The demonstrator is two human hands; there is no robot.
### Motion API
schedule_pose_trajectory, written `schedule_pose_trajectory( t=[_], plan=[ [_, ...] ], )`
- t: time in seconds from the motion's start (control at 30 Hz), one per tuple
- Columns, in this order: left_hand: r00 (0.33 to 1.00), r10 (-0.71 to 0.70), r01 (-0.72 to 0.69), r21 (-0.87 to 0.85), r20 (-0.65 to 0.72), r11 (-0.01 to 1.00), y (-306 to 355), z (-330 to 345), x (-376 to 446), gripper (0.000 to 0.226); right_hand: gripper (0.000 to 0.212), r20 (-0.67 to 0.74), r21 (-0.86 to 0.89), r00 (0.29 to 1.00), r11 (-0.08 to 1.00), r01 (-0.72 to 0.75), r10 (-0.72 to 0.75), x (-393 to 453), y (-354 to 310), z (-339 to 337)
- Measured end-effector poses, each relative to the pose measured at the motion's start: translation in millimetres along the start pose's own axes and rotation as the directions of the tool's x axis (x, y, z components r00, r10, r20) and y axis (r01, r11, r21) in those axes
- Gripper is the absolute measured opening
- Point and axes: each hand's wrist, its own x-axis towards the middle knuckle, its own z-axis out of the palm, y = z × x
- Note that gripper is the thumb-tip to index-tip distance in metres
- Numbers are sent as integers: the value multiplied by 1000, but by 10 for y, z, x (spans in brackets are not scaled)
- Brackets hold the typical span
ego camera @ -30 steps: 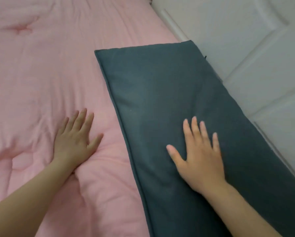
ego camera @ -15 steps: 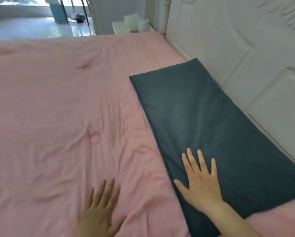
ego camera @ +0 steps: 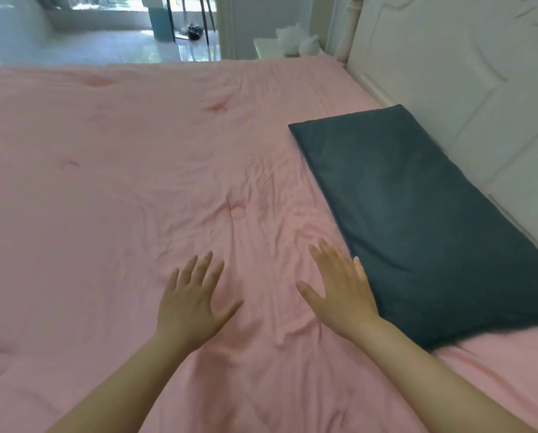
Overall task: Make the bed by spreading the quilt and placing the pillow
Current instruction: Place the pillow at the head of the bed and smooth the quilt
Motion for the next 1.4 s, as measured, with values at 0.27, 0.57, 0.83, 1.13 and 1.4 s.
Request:
schedule_pose_trajectory(
  t=[0.27, 0.57, 0.83, 1.13, 1.4],
  plan=[
    [990, -141, 141, -15, 33, 990, -564, 530, -392, 93, 90, 92, -75, 994, 995, 61, -54, -69, -401, 877],
    [990, -138, 137, -90, -8, 987, -756, 975, -396, 82, 81, 54, -152, 995, 984, 87, -80, 107, -539, 1554],
    [997, -65, 68, -121, 30, 990, -893, 1117, -346, 89, 86, 91, -167, 992, 981, 98, -83, 200, -563, 1622],
    [999, -15, 20, -170, 33, 985, -978, 1358, -346, 100, 94, 62, -200, 990, 970, 139, -129, 240, -597, 1681],
    [999, -16, 23, -151, 50, 988, -1058, 1447, -339, 82, 91, 25, -219, 991, 967, 130, -128, 232, -667, 1712]
  ],
)
